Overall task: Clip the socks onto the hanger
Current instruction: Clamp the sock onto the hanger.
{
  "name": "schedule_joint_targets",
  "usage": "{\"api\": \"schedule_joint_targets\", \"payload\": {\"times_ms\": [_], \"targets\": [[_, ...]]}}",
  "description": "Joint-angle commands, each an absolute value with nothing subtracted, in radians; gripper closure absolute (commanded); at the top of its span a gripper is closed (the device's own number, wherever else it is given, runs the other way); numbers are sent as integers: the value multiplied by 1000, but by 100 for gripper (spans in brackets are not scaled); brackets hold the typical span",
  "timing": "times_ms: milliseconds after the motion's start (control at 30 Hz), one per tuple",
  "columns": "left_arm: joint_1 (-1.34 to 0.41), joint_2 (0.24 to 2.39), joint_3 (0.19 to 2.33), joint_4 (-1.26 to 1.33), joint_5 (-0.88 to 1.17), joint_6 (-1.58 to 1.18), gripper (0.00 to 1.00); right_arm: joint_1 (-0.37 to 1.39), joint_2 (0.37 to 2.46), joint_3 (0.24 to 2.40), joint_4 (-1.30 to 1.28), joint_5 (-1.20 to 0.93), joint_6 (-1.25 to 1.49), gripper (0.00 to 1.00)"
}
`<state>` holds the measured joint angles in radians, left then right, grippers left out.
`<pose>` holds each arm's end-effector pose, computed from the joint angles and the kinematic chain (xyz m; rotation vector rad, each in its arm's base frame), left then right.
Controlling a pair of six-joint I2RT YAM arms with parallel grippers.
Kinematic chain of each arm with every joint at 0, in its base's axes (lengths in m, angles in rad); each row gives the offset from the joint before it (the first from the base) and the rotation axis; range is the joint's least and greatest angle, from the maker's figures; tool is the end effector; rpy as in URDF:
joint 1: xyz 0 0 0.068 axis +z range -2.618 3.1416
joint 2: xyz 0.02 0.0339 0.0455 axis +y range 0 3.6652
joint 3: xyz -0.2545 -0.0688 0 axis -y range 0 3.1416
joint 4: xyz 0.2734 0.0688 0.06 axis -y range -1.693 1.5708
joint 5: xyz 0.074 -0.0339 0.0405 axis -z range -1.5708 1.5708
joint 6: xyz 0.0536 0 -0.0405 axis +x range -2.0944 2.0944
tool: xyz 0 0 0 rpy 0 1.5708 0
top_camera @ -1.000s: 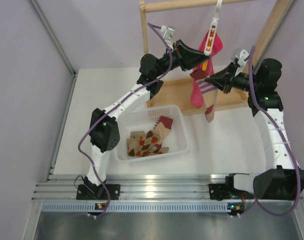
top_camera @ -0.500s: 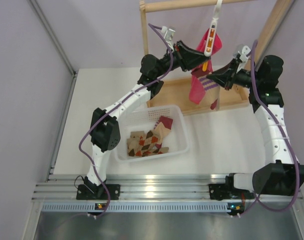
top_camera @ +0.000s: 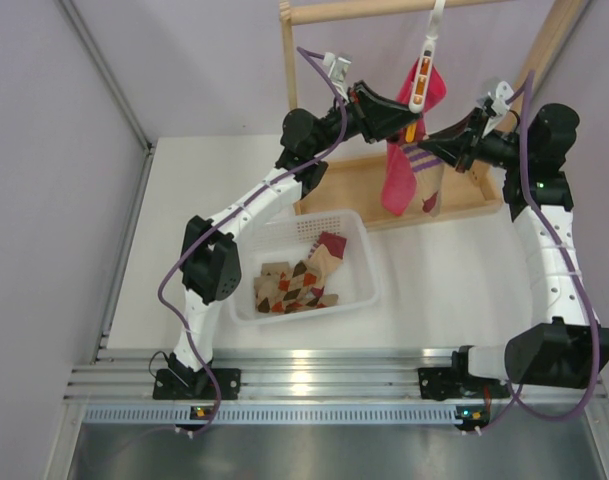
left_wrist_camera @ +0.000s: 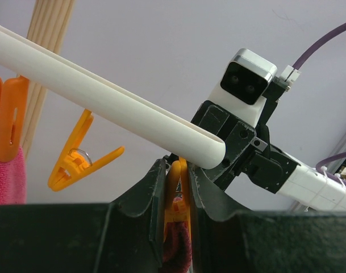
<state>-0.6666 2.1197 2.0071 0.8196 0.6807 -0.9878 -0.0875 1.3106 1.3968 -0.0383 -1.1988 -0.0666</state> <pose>0.3871 -0.3475 0.4346 0.5770 1.0701 -1.7707 0.3183 0.0222 0.4472 -0.9230 1.3166 0.7847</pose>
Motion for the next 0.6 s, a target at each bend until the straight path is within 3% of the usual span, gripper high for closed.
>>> {"api": "schedule_joint_targets", "payload": {"times_ms": [0, 67, 100, 200, 233, 300, 367, 567], "targets": [[-675, 2128, 2000, 862, 772, -991, 100, -100, 1290, 1448, 18, -1243, -54, 100], [-675, 2128, 2002, 859, 769, -992, 96, -100, 1290, 1451, 6, -1239, -67, 100], [-675, 2128, 2003, 859, 765, -994, 86, -100, 1290, 1453, 3, -1238, -72, 100], [-676, 2126, 2009, 862, 764, -999, 70, -100, 1296, 1460, 3, -1232, -81, 100], [-675, 2125, 2013, 862, 761, -1000, 59, -101, 1296, 1462, -23, -1229, -84, 100], [-673, 2122, 2017, 862, 758, -1005, 50, -100, 1299, 1463, -25, -1227, -86, 100], [-673, 2117, 2022, 859, 749, -1005, 43, -101, 1301, 1465, -26, -1224, -87, 100], [-669, 2100, 2033, 848, 736, -1002, 39, -100, 1312, 1457, -20, -1207, -89, 100]]}}
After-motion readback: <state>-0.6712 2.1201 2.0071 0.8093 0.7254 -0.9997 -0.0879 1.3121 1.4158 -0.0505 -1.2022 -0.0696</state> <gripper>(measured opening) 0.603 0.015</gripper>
